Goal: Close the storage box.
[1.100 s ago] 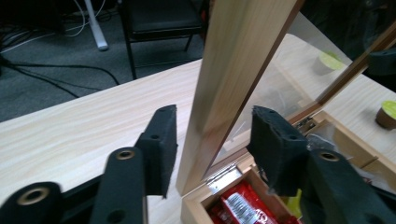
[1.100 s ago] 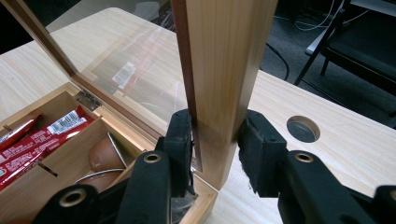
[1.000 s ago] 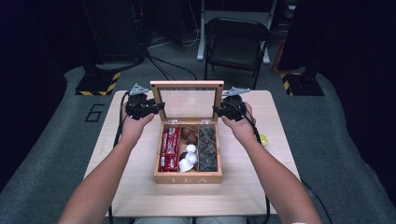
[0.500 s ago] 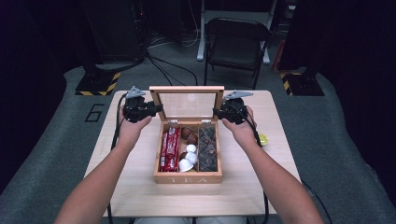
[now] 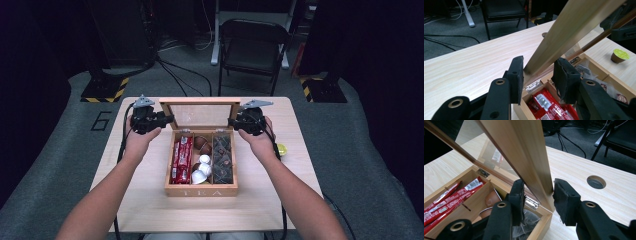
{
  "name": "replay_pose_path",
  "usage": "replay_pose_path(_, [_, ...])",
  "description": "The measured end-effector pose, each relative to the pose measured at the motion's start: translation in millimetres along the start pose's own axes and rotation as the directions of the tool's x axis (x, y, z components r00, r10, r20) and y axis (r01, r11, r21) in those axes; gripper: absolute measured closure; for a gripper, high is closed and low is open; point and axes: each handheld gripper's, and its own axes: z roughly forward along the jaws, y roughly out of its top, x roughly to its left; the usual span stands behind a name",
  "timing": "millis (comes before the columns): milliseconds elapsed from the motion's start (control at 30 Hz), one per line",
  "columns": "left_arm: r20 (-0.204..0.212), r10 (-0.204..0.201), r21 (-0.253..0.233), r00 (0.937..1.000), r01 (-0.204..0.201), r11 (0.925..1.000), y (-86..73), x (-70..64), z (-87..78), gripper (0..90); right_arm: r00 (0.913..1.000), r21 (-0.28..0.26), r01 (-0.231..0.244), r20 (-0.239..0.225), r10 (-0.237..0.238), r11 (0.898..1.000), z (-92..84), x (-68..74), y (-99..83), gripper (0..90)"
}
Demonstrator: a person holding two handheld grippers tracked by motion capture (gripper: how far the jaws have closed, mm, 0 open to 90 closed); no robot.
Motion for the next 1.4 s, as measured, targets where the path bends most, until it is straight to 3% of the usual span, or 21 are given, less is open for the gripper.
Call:
replay_pose_path(100, [0.005, 0.001, 0.006, 1.0000, -0.001, 1.0000, -1.4, -1.1, -1.7, 60.2, 1.0000, 0.001, 0.003, -0.004, -0.003, 1.000, -0.9, 0.5, -1.3, 60.5])
replay_pose_path(300, [-0.008, 0.013, -0.006, 0.9999, -0.013, 0.9999, 0.2, -7.5, -8.9, 59.4, 0.9983, -0.003, -0.041, -0.041, 0.041, 0.999, -5.0, -0.8, -4.1, 58.2])
replay_pose_path(433, [-0.003, 0.021, -0.013, 0.9998, -0.021, 0.9997, 2.3, -10.2, -15.0, 59.3, 0.9980, -0.014, -0.039, -0.049, 0.038, 0.999, -11.9, 1.2, -2.1, 58.3])
replay_pose_path(800, [0.006, 0.014, -0.043, 0.9999, -0.013, 0.9990, 4.9, -17.8, -29.6, 58.6, 0.9994, -0.048, 0.006, -0.033, -0.007, 0.999, -32.7, 12.1, 2.8, 60.2])
replay_pose_path(1033, [0.014, 0.031, -0.031, 0.9994, -0.031, 0.9991, 4.7, -22.0, -37.1, 58.7, 0.9981, -0.057, 0.050, -0.034, -0.052, 0.997, -46.0, 19.0, 6.8, 60.2])
replay_pose_path(1400, [0.037, 0.039, -0.036, 0.9985, -0.038, 0.9987, 1.2, -28.4, -50.2, 58.0, 0.9966, -0.070, 0.047, -0.064, -0.051, 0.996, -67.3, 27.6, 8.1, 59.5])
